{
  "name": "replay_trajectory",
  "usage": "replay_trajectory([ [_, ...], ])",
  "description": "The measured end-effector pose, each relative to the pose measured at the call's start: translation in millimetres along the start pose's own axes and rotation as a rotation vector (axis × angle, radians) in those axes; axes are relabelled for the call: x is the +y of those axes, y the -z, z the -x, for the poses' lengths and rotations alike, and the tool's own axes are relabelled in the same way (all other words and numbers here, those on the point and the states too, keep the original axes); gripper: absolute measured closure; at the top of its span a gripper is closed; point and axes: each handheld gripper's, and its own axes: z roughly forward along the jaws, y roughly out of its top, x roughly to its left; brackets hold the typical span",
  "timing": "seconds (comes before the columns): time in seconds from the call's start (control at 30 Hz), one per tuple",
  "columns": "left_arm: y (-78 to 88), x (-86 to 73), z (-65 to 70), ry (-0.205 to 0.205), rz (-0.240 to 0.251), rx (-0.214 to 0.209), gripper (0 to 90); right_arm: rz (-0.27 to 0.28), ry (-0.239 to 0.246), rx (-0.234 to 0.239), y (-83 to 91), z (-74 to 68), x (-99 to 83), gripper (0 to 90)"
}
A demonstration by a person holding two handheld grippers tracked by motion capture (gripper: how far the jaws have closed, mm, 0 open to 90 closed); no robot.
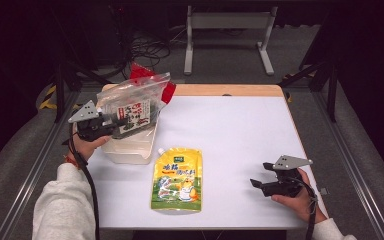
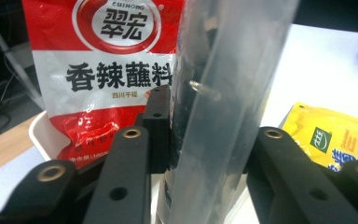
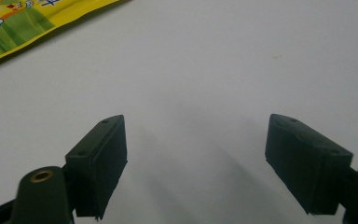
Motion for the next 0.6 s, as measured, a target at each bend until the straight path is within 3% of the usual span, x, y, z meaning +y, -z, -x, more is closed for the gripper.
replay_trajectory([
  [0.07,-0.1,1.8,2.8,0.027,-0.004,0.064,60.1,0.003,0.002,0.009,-3.2,0.2,2.4,20.9],
  [0.1,-0.1,1.8,2.8,0.027,-0.004,0.064,56.3,0.003,0.002,0.009,-3.2,0.2,2.4,20.9],
  [0.2,4.3,4.8,7.3,0.059,0.030,0.122,49.5,0.002,0.013,0.017,-6.4,-0.8,4.9,21.1],
  [0.37,11.6,3.9,10.8,0.108,0.062,0.161,37.9,-0.009,0.026,0.032,-10.1,-1.2,4.6,21.2],
  [0.4,13.1,3.6,12.5,0.115,0.061,0.175,31.9,-0.008,0.029,0.032,-10.4,-1.3,5.3,21.1],
  [0.5,18.8,3.1,17.0,0.129,0.067,0.184,29.9,-0.002,0.034,0.036,-11.1,-1.8,7.9,21.4],
  [0.6,22.1,2.4,21.8,0.117,0.048,0.202,28.0,-0.005,0.041,0.036,-12.9,-3.0,9.7,21.6],
])
